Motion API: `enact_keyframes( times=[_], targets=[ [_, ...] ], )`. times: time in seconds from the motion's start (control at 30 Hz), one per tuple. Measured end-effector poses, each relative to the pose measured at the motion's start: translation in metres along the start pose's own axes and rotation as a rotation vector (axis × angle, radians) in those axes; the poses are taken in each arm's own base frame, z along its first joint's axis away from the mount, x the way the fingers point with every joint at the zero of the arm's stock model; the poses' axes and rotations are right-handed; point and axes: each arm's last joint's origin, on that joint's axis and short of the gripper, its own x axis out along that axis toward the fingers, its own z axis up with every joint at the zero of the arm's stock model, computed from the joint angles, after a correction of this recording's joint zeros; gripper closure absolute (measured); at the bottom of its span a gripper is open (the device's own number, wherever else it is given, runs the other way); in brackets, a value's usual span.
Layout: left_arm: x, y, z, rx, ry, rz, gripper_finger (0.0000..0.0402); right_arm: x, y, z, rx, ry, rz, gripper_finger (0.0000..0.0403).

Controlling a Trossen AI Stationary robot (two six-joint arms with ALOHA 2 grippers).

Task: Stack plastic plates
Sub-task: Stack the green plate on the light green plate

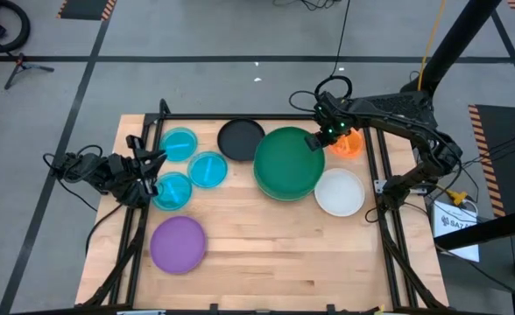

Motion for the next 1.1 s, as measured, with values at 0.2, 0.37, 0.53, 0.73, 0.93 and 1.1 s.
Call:
enact_keyframes(
  times=[0.2, 0.37, 0.53, 0.73, 0.93, 1.1],
  targets=[
    [0.0, -0.0001, 0.0, 0.0, 0.0, -0.001, 0.033, 0.0067, -0.0065, -0.0039, 0.018, 0.017, -0.011, 0.0396],
    [0.0, 0.0, -0.0001, 0.001, 0.001, 0.0, 0.033, 0.007, -0.0066, -0.0037, 0.019, 0.014, -0.01, 0.039],
    [0.0, -0.0001, -0.0001, 0.0, 0.001, -0.001, 0.033, 0.007, -0.0066, -0.0037, 0.035, 0.013, -0.013, 0.0388],
    [0.0, 0.0, -0.0001, 0.0, 0.001, -0.001, 0.033, 0.007, -0.0066, -0.0036, 0.037, 0.012, -0.015, 0.0386],
    [0.0, -0.0001, -0.0003, 0.002, 0.002, -0.001, 0.033, 0.007, -0.0072, -0.0033, 0.07, 0.001, -0.04, 0.0383],
    [0.0, -0.0002, -0.0004, 0.002, 0.003, -0.002, 0.033, 0.007, -0.0073, -0.0031, 0.071, -0.002, -0.04, 0.0366]
  ],
)
